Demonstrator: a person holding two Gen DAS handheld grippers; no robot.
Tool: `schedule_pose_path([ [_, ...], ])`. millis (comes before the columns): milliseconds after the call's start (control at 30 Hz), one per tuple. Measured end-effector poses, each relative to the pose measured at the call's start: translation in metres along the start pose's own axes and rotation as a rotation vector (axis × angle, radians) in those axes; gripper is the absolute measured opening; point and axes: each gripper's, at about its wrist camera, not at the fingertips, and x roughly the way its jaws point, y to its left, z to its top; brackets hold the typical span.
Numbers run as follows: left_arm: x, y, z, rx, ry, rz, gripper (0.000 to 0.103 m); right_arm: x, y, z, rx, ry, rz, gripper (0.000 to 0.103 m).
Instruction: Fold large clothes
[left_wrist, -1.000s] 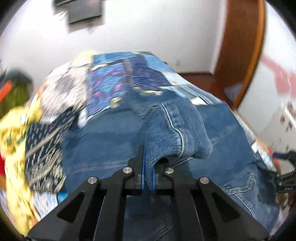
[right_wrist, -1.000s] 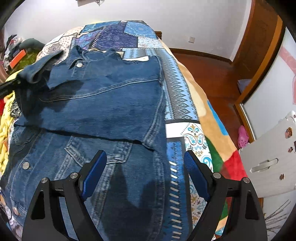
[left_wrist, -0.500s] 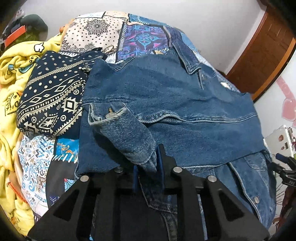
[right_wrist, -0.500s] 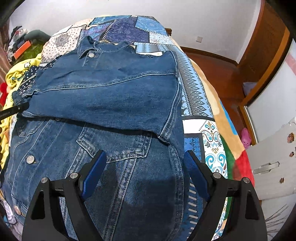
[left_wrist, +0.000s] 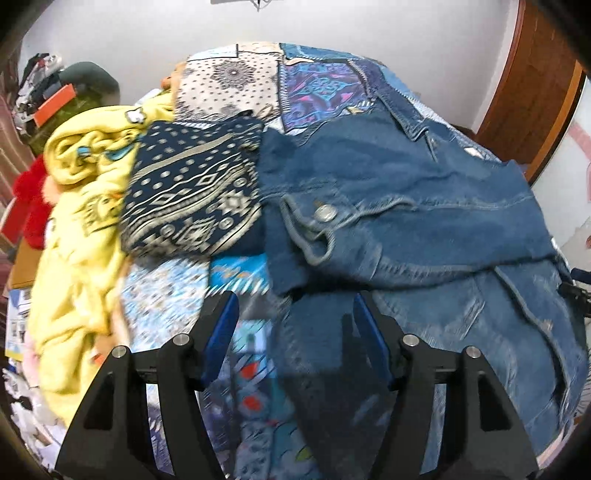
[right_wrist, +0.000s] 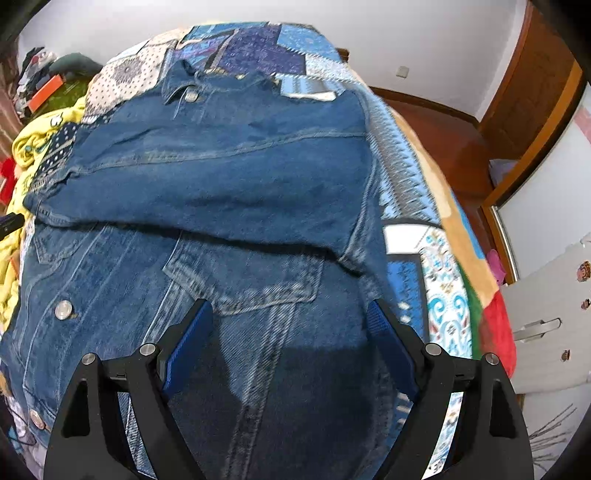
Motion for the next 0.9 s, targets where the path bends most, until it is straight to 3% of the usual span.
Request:
schedule_pose_path([
  [200, -0.037, 0.01, -0.018, -0.017, -0.045, 0.006, 0.065, -0.01, 0.005, -0.012, -0.02, -0.007, -0.019, 0.083],
  [533, -0.115, -0.003, -0.035, 0.027, -0.182, 0.001, 0.083, -0.097, 0.001, -0.031, -0.053, -0.271, -0.132, 0.083],
  [667, -0.132, -0.013, -0.052, 0.042, -0.202, -0.001, 0.092, -0.11, -0.006, -0.047, -0.042, -0.289, -0.141, 0.083],
  [900, -0.116, -0.023, -0.09, -0.01, -0.126, -0.059, 0.092, -0.1, -0.017, -0.077, -0.002, -0.219, -0.107, 0.084],
])
